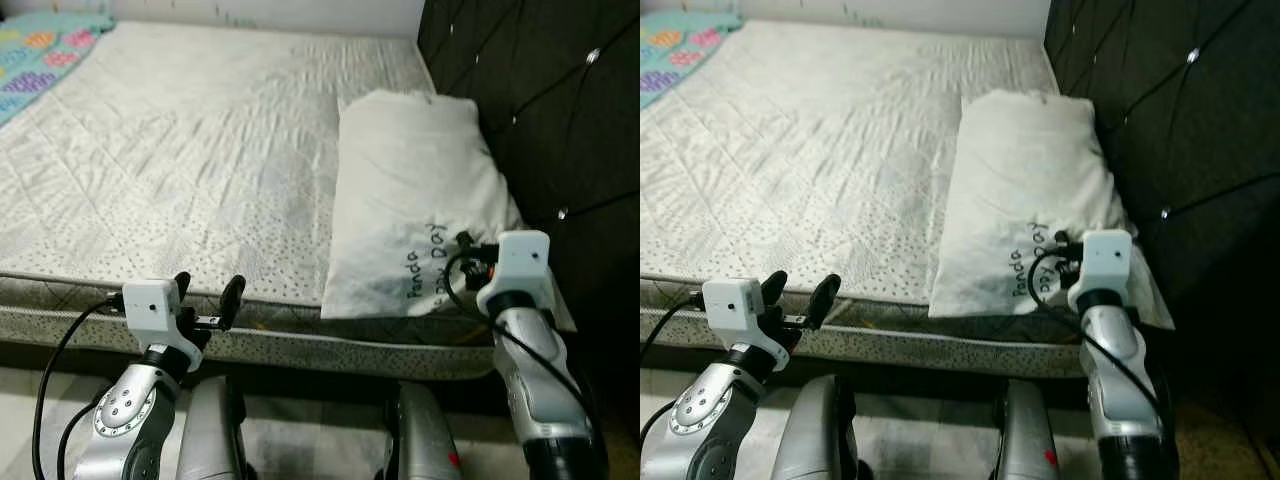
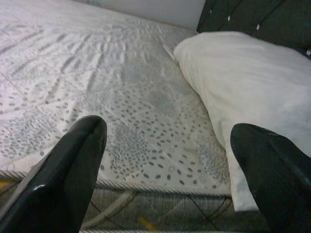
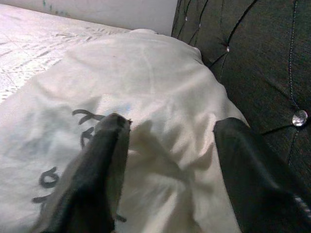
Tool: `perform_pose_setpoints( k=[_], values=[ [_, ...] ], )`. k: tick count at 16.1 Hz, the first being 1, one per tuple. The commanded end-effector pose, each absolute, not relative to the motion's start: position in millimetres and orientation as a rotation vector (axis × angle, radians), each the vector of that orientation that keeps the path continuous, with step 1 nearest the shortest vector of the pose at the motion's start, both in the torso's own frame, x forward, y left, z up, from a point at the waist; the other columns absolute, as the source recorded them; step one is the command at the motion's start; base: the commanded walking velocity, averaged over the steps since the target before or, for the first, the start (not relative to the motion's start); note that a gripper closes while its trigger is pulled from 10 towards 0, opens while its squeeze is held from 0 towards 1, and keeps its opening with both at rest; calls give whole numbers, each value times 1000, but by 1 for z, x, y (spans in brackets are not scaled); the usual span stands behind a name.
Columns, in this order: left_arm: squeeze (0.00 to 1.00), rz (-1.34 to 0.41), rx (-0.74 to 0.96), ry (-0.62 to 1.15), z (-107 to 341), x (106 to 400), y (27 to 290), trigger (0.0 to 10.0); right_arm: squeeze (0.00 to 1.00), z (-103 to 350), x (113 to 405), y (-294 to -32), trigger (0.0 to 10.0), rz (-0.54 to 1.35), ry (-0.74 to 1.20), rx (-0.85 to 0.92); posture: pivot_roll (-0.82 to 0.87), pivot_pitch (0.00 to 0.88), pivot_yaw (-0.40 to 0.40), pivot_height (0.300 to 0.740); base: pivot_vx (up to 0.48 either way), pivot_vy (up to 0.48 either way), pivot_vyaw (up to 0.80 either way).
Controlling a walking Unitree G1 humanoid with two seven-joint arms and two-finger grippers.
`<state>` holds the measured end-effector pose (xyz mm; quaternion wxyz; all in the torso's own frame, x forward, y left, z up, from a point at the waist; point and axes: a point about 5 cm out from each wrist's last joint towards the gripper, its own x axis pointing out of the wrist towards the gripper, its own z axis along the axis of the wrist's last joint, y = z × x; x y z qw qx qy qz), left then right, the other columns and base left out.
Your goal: Clean up the room
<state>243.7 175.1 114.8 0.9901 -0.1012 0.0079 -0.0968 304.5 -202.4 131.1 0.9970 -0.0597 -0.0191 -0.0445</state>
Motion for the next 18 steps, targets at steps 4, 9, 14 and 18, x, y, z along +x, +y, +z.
perform_pose_setpoints(
  k=[4, 9, 14, 18],
  values=[
    [0, -107, -182, -31, 114, 250, 185, 10000, 1000, 126, 286, -202, 10000, -94, 3, -67, -47, 0, -12, 532, 0, 0, 0],
    [0, -30, -174, -44, 110, 247, 189, 10000, 1000, 127, 284, -196, 10000, -29, 24, -7, -44, 0, -30, 532, 0, 0, 0],
    [0, -9, -167, -54, 109, 236, 189, 10000, 0, 138, 297, -174, 10000, 69, 3, 31, -11, 0, -52, 532, 0, 0, 0],
    [0, 5, -160, -44, 107, 228, 192, 10000, 0, 142, 302, -169, 10000, 67, -5, 65, -2, 0, -45, 532, 0, 0, 0]
  ],
)
